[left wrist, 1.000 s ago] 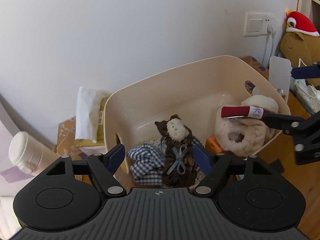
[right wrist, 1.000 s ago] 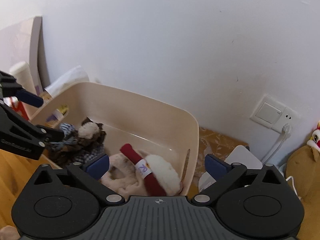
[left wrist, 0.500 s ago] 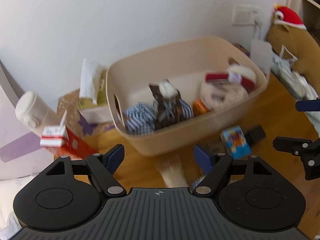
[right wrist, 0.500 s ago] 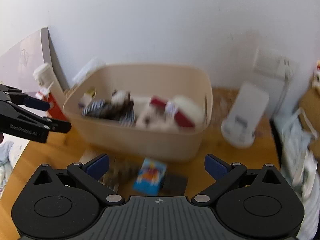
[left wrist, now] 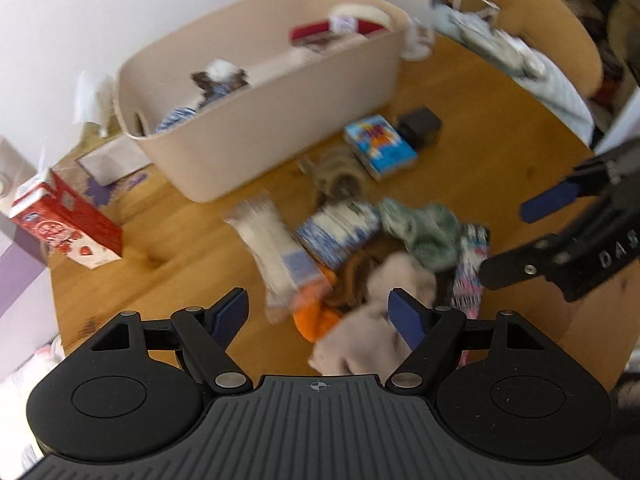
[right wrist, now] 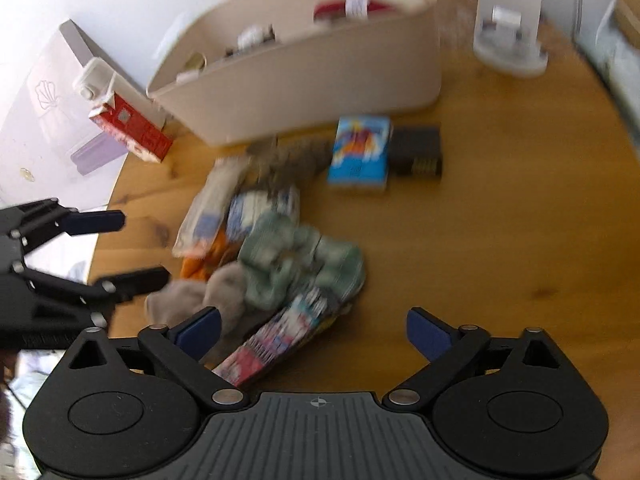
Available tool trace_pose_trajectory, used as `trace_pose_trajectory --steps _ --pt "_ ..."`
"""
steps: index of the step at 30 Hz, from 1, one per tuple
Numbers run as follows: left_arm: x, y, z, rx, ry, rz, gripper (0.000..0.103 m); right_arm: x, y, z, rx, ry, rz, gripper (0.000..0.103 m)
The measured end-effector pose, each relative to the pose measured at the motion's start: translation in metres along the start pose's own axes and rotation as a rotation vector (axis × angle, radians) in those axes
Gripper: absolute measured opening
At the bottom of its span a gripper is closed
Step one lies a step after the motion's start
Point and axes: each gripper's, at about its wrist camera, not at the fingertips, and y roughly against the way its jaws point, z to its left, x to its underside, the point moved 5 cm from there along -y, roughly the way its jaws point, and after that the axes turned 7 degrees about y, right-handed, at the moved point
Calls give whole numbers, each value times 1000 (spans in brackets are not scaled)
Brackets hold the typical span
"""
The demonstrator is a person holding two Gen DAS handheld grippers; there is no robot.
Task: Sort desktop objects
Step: 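Grasp the beige sock with the left tool while the right tool grasps the Hello Kitty blind-box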
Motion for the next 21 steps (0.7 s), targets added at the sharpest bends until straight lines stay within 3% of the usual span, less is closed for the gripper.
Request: trace_pose_trajectory --steps 13,19,21 --pt "24 -22 -16 68 -73 59 78 9 -36 -1 -10 -137 104 82" --pt "26 -34 -25 112 -57 80 78 6 -45 4 -11 -131 116 76" --pt "26 -38 -30 126 -61 94 72 3 -46 5 -1 -119 109 70"
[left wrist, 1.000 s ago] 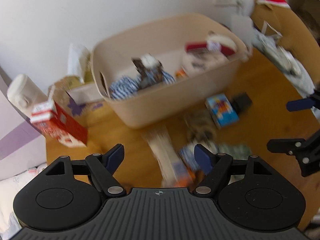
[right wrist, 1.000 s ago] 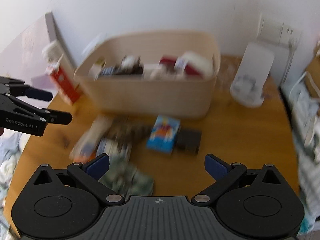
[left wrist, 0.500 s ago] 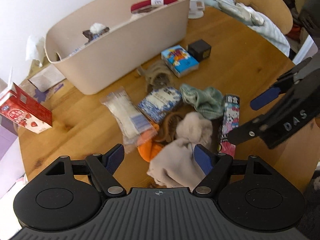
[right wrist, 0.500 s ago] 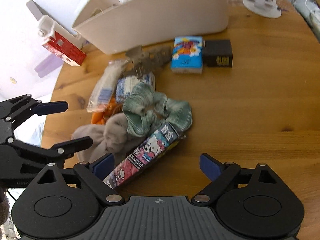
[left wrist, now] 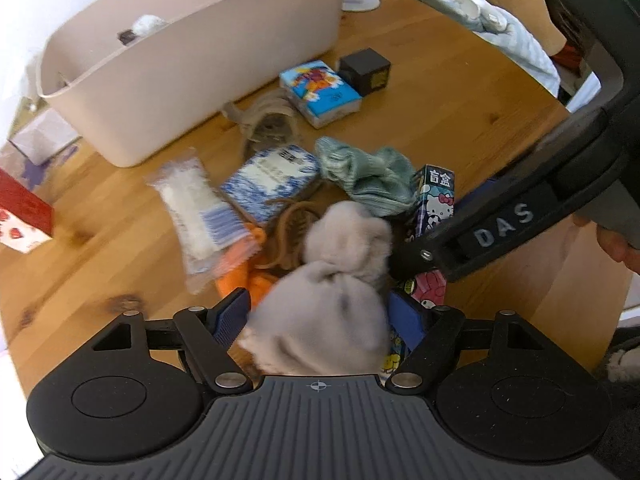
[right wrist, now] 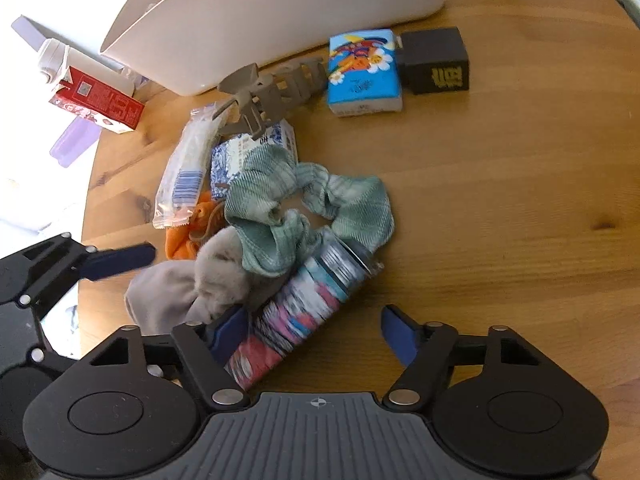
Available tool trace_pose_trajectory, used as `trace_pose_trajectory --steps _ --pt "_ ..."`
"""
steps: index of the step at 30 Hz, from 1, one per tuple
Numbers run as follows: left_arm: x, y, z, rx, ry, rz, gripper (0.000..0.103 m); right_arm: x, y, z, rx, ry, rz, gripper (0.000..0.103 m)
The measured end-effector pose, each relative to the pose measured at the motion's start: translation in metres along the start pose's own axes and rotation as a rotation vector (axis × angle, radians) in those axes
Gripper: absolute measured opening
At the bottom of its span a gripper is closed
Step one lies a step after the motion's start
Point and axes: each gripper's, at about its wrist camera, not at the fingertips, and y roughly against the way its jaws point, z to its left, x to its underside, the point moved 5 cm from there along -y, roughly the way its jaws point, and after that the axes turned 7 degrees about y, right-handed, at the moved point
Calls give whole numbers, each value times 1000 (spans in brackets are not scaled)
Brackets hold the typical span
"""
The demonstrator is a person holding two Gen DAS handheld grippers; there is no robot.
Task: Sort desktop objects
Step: 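Grasp the beige sock with the left tool while the right tool grasps the Hello Kitty blind-box, then lift the beige sock and blind-box and carry both toward the basket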
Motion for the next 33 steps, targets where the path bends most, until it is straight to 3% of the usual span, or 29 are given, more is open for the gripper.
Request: trace_pose_trajectory --steps 5,7,10,16,26,33 --pt "2 -11 -4 5 -13 26 63 -2 0 -1 10 3 4 65" --pt "2 -11 -1 16 0 28 57 -1 1 -3 19 14 -2 45" --pt "3 -10 3 29 31 31 50 1 4 -11 -1 -18 -8 33" --pt "3 -5 5 43 45 33 38 4 13 -23 -23 -40 -36 22" --pt "8 10 0 92 29 17 29 -2 43 -33 -35 -12 -105 21" --pt "4 33 13 107 104 -31 29 -11 69 -40 -44 -22 -176 21"
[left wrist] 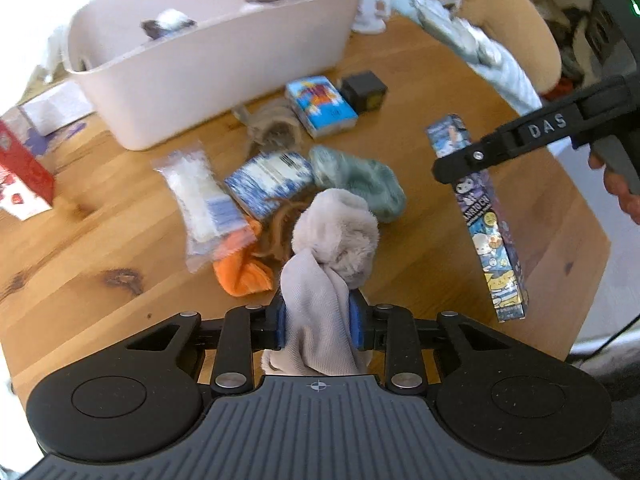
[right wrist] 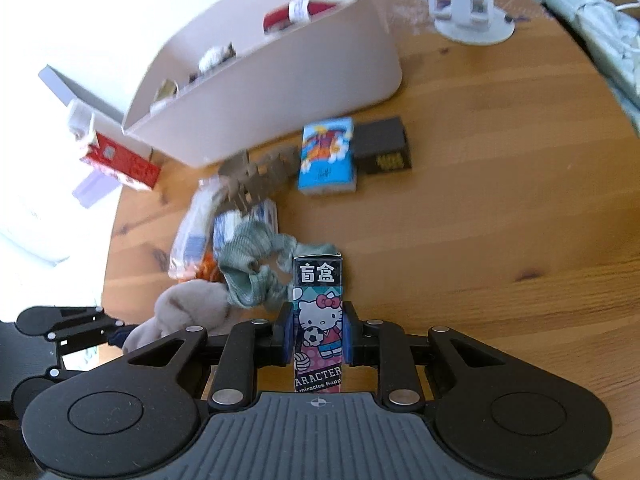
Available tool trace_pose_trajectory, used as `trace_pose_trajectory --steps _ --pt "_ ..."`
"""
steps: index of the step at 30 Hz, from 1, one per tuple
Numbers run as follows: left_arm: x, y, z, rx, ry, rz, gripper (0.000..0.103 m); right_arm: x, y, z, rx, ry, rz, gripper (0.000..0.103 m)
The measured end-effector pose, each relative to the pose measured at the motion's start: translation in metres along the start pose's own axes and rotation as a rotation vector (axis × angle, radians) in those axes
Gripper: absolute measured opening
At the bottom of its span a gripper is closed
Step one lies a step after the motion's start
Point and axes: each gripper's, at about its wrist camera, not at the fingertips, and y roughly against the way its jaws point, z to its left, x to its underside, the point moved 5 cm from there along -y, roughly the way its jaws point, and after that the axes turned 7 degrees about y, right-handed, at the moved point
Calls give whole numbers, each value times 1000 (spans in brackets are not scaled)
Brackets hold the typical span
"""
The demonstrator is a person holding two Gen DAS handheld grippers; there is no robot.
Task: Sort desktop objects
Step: 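Lift the beige sock and blind-box and carry both toward the basket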
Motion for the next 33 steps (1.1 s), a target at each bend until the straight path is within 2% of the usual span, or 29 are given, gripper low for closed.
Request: trace_pose_trajectory --steps 15,22,33 --pt "-49 49 32 -54 42 -147 29 -44 47 -5 23 43 -132 21" --pt "-76 66 40 -98 35 -230 29 -77 63 3 31 81 -208 21" --pt "-131 96 50 -107 34 -370 29 -128 84 14 30 112 -317 21"
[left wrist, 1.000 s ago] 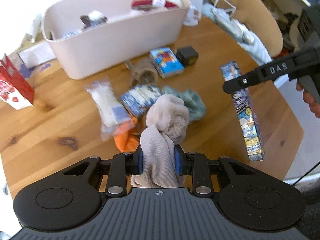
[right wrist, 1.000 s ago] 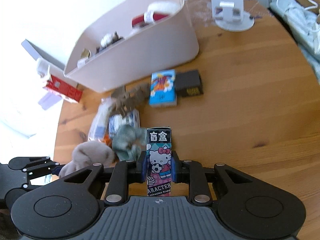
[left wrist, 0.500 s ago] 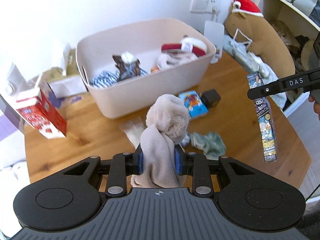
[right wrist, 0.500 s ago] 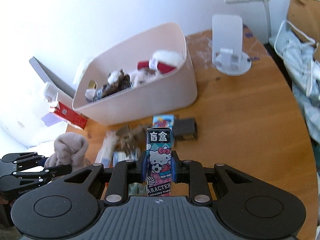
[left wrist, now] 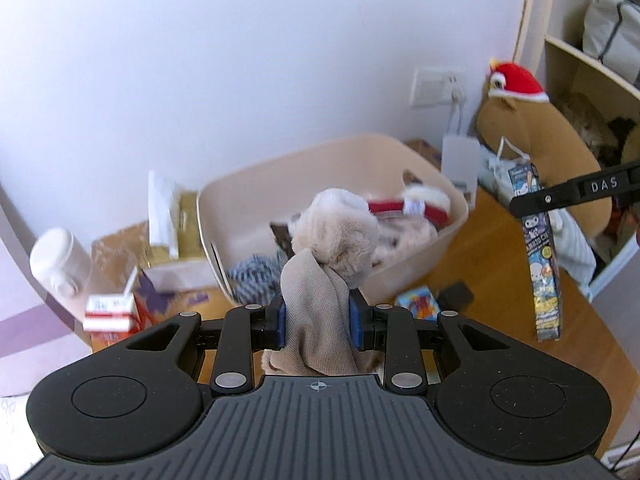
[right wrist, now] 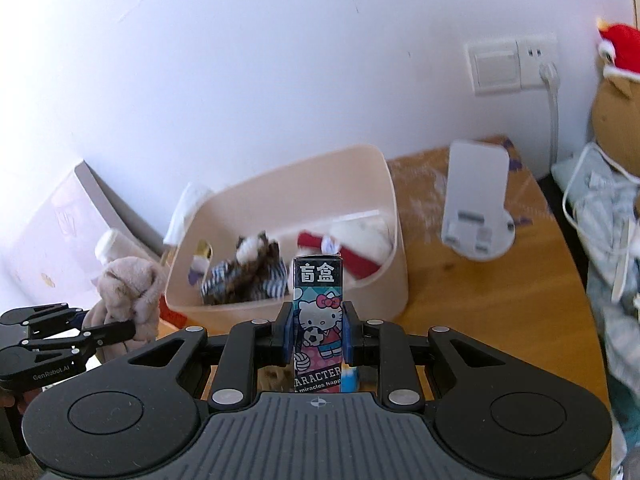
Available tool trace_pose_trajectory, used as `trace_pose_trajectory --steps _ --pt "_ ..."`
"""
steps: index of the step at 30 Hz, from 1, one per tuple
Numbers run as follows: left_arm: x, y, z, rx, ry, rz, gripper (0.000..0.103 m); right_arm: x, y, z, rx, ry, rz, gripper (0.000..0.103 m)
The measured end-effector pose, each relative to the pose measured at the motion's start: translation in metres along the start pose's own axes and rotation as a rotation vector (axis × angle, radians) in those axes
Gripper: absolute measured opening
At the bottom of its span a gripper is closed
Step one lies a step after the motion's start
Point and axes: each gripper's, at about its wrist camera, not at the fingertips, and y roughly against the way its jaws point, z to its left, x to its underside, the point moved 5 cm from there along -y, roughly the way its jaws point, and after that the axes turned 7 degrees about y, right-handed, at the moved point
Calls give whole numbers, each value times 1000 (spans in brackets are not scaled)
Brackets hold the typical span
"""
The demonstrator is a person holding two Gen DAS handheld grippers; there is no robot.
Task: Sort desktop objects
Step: 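Lift the beige sock and blind-box and carry both toward the basket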
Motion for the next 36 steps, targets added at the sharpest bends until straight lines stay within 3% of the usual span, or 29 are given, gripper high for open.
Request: trace_pose_trajectory --steps 10,16,23,24,25,32,36 --pt "-38 -17 -2 11 8 -46 29 -52 -6 5 -3 34 -89 21" --pt "-59 -39 -9 -34 -56 -63 29 -84 -21 8 26 50 -152 21" --pt "-70 -75 -5 -79 -42 -35 29 -100 -51 2 65 8 -206 21" --pt "-70 -80 -4 -87 -38 -26 29 -100 -57 1 73 10 -206 21" --pt "-67 -84 -10 42 -148 -10 29 -100 -63 1 79 15 -204 21" --pt "-56 -114 -7 4 -100 62 31 -95 -103 2 119 57 -140 21" --pt "-48 -126 -7 18 -91 117 38 -90 -121 8 96 94 -84 21"
